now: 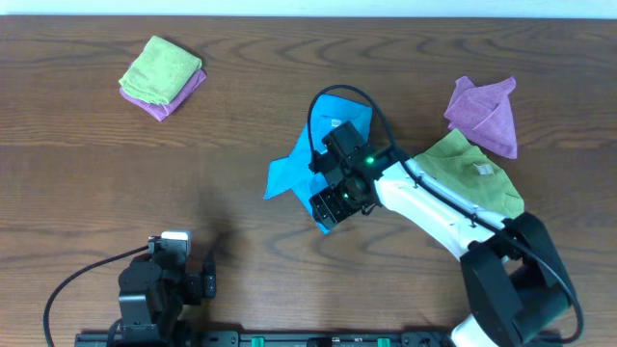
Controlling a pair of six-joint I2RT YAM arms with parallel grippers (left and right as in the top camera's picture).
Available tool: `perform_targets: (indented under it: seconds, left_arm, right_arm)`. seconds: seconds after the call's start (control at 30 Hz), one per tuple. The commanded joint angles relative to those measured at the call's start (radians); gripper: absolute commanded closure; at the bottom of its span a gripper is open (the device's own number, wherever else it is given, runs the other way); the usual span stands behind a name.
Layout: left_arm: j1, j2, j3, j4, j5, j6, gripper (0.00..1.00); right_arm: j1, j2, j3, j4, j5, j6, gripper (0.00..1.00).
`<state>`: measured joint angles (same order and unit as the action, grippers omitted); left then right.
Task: Fold the cloth
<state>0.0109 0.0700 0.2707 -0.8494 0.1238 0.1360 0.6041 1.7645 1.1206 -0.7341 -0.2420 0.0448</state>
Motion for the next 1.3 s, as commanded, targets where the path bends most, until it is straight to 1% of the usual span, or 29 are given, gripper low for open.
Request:
perform_targets:
  seconds: [0.0, 0.27, 0.33, 0.37, 0.43, 0.63, 0.7, 0.8, 1.0, 1.17, 1.27]
  left_arm:
    - [-0.004, -0.003, -0.012, -0.040, 0.000, 0.024, 0.05]
    - [-0.004, -0.003, -0.012, -0.040, 0.000, 0.024, 0.05]
    - [-0.004, -0.003, -0.012, -0.040, 0.000, 0.024, 0.05]
    - [-0.004, -0.003, -0.012, -0.040, 0.000, 0.024, 0.05]
    - [-0.004, -0.003, -0.012, -0.040, 0.000, 0.024, 0.05]
    - [-0.004, -0.003, -0.012, -0.040, 0.000, 0.024, 0.05]
    - [-0.004, -0.003, -0.012, -0.040, 0.000, 0.024, 0.05]
    - [-0.004, -0.003, -0.012, -0.040, 0.000, 0.024, 0.05]
    - [-0.004, -0.003, -0.012, -0.040, 0.000, 0.024, 0.05]
    - [-0.004, -0.003, -0.012, -0.040, 0.000, 0.024, 0.05]
    - [-0.004, -0.003, -0.012, -0.040, 0.000, 0.024, 0.05]
  right_arm:
    - [0.023, 0.011, -0.005, 0.013, 0.003, 0.008, 0.23]
    - [0.061, 0.071, -0.005, 0.017, 0.011, 0.015, 0.27]
    - [0.064, 0.071, -0.005, 0.021, 0.043, 0.027, 0.30]
    - [0.065, 0.071, -0.005, 0.024, 0.069, 0.031, 0.35]
    - [0.064, 0.070, -0.005, 0.025, 0.091, 0.037, 0.40]
    - [0.065, 0.071, -0.005, 0.039, 0.097, 0.041, 0.64]
    - [0.065, 0.070, -0.005, 0.039, 0.101, 0.042, 0.75]
    - [0.063, 0.066, -0.003, 0.031, 0.135, 0.079, 0.99]
    - [0.037, -0.002, -0.003, -0.047, 0.239, 0.201, 0.99]
    - [0.008, -0.058, -0.003, -0.129, 0.262, 0.272, 0.99]
    - [-0.003, -0.086, -0.003, -0.194, 0.364, 0.336, 0.99]
